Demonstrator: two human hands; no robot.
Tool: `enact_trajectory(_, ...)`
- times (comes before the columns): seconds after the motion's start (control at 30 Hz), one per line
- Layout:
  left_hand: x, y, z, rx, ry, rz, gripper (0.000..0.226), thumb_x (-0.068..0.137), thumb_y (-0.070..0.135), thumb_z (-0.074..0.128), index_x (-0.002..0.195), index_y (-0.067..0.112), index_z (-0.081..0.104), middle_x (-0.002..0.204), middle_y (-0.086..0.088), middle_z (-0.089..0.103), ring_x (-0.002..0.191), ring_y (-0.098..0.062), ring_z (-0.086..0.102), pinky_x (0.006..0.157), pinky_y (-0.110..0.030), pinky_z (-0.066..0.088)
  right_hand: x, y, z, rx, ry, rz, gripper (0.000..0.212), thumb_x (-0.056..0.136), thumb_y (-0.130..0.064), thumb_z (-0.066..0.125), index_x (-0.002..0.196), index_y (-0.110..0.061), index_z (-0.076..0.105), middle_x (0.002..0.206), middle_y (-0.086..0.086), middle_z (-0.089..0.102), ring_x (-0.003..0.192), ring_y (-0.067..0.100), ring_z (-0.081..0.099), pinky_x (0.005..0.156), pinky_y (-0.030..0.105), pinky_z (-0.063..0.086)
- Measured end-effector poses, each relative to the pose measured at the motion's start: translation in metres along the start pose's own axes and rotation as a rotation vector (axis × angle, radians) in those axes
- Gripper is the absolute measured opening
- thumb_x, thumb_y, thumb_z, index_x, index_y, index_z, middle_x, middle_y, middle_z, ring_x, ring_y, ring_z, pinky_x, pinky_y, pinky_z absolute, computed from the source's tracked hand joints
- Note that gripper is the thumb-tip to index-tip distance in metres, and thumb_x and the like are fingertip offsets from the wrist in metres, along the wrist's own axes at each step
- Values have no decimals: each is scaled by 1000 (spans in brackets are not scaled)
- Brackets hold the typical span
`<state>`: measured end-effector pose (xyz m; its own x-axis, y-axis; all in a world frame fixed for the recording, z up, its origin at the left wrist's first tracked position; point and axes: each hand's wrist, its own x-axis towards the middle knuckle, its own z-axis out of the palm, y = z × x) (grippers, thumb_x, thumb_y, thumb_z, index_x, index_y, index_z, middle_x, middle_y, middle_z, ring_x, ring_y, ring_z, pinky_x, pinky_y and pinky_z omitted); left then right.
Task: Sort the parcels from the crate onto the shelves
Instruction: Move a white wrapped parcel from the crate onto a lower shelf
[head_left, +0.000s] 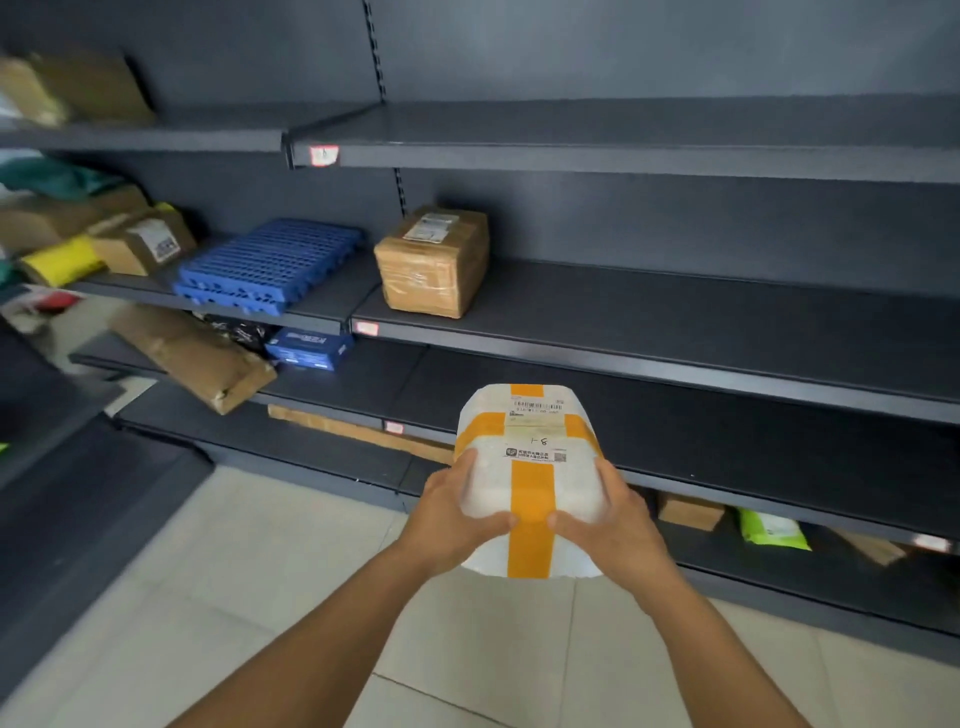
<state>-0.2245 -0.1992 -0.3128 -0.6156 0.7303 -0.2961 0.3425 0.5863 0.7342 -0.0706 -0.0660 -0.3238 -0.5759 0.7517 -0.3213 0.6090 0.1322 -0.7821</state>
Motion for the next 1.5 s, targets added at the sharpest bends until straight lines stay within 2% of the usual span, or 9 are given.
enact_trajectory(0.1,37,-19,-19,20,25,-59,98,76,51,73,151,38,12,142,2,28,127,-24,42,99,-42,48,41,-16,22,-1,-86,-14,100,71,-37,78,148,-39,14,139,1,35,114,19,47,81,34,53)
enact_trajectory(0.23,78,-47,-35,25,25,-115,95,81,46,72,152,35,9,144,0,24,127,-25,41,99,-40,47,90,-27,54,-16,-173,-4,94,77,-25,73,147,-41,13,137,1,36,109,16,46,68,25,49)
enact_trajectory(0.47,163,-114,-58,60,-16,-146,97,78,56,69,152,32,13,146,4,35,130,-23,41,102,-39,46,173,-33,120,-146,-194,-17,90,86,-33,68,152,-33,6,150,1,31,133,26,40,96,40,47)
enact_trajectory(0.6,234,-157,-67,64,-69,-125,107,64,74,63,151,37,13,142,7,41,128,-21,45,100,-44,49,229,-32,162,-131,-162,-3,92,85,-38,70,152,-33,6,152,1,30,134,27,39,99,43,47)
enact_trajectory(0.77,321,-196,-79,94,-113,-79,103,67,69,64,151,37,13,146,6,36,131,-21,42,103,-45,45,303,-28,209,-64,-87,34,89,85,-33,70,152,-34,10,153,-1,29,134,26,40,98,37,46)
enact_trajectory(0.97,415,-228,-84,135,-118,-40,93,68,60,70,147,45,23,133,11,47,124,-16,50,100,-41,47,383,-20,249,-45,14,30,90,84,-30,71,153,-31,13,150,-2,34,128,23,45,79,20,41)
enact_trajectory(1.13,470,-242,-83,160,-113,20,93,83,34,72,153,32,11,152,3,32,135,-21,40,106,-34,38,433,-10,278,-15,96,-3,89,82,-27,74,151,-32,18,146,-4,37,125,23,48,66,11,48)
enact_trajectory(1.27,501,-249,-81,182,-111,54,85,89,27,67,154,30,11,153,0,32,132,-24,45,99,-27,41,460,-9,288,-43,124,1,87,85,-27,71,152,-32,16,148,-2,36,128,23,45,92,32,48)
enact_trajectory(1.5,524,-242,-84,228,-95,110,83,91,26,64,154,26,9,158,3,25,141,-16,32,107,-21,29,477,-21,284,-74,119,14,85,89,-26,67,152,-34,11,149,0,33,130,26,43,95,36,48)
